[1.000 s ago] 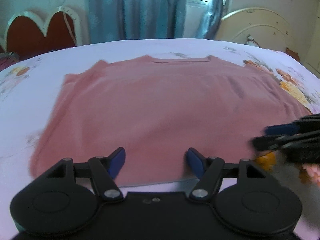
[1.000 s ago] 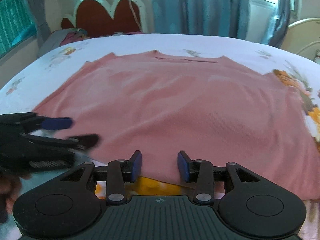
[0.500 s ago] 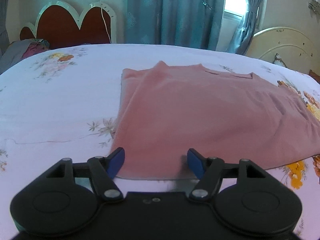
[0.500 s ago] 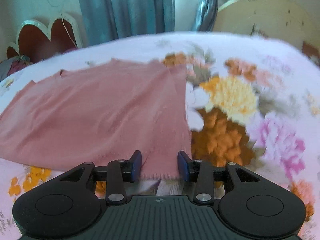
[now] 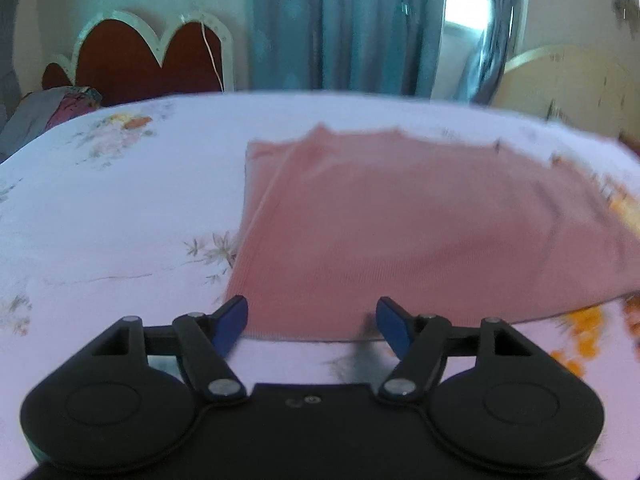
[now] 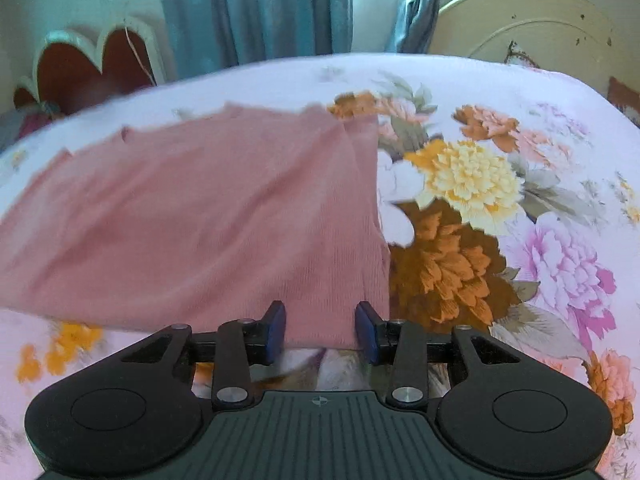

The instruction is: Fold small clothes

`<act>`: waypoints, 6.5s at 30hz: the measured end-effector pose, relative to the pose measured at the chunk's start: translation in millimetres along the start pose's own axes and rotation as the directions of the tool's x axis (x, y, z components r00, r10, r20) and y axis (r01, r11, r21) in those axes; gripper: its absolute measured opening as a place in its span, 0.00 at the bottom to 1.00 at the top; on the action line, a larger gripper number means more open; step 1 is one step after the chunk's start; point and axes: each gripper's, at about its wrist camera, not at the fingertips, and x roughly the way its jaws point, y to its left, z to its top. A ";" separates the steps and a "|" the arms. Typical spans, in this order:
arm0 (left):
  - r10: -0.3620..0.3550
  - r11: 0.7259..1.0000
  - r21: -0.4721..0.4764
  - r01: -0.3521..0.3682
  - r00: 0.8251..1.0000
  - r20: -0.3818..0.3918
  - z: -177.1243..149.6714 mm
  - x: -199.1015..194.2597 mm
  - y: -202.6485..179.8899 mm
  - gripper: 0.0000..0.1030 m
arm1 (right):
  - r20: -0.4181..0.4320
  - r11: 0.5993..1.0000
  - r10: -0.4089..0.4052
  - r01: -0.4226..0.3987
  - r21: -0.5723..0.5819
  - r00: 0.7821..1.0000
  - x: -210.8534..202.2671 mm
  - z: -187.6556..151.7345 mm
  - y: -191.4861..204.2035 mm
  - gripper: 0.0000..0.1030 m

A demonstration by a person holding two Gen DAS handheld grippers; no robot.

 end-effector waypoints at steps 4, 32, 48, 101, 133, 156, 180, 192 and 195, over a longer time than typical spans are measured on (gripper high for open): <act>-0.127 0.951 -0.287 0.119 0.992 -0.011 -21.3 -8.3 20.1 0.46 | 0.052 0.997 0.080 -0.081 0.013 0.995 -15.9 1.2 6.5 0.39; -0.193 0.629 -0.736 0.249 0.968 0.162 5.9 94.7 80.6 0.08 | -0.081 0.953 0.289 -0.295 -0.070 0.954 130.1 77.8 152.0 0.00; -0.392 0.872 -0.226 0.434 0.896 0.206 114.4 29.1 -122.9 0.08 | 0.071 0.925 0.356 -0.362 0.118 0.932 80.6 97.0 38.9 0.00; -0.413 0.904 0.041 0.425 0.895 -0.167 104.2 119.8 -201.3 0.13 | -0.151 0.949 0.298 -0.309 -0.055 0.943 109.9 106.6 -42.5 0.10; -0.414 0.902 0.054 0.428 0.894 -0.173 168.7 216.8 -206.7 0.17 | -0.040 0.977 0.200 -0.196 0.078 0.979 145.8 144.9 -92.1 0.06; -0.468 0.851 0.163 0.499 0.862 -0.196 96.3 87.4 -188.7 0.17 | -0.051 0.970 0.127 -0.135 -0.202 0.991 24.3 39.0 -27.3 0.00; -0.491 0.871 -0.137 0.472 0.853 -0.178 96.6 110.2 -126.9 0.79 | 0.015 0.934 0.251 -0.247 0.260 0.968 40.3 81.8 -92.7 0.58; -0.564 0.815 -0.312 0.487 0.791 -0.237 106.5 171.7 -136.6 0.68 | -0.072 0.715 0.580 -0.465 0.522 0.811 133.4 94.2 -157.8 0.50; -0.548 0.830 -0.286 0.480 0.796 -0.257 114.1 177.5 -150.9 0.59 | -0.087 0.732 0.592 -0.489 0.475 0.801 141.4 102.9 -146.1 0.50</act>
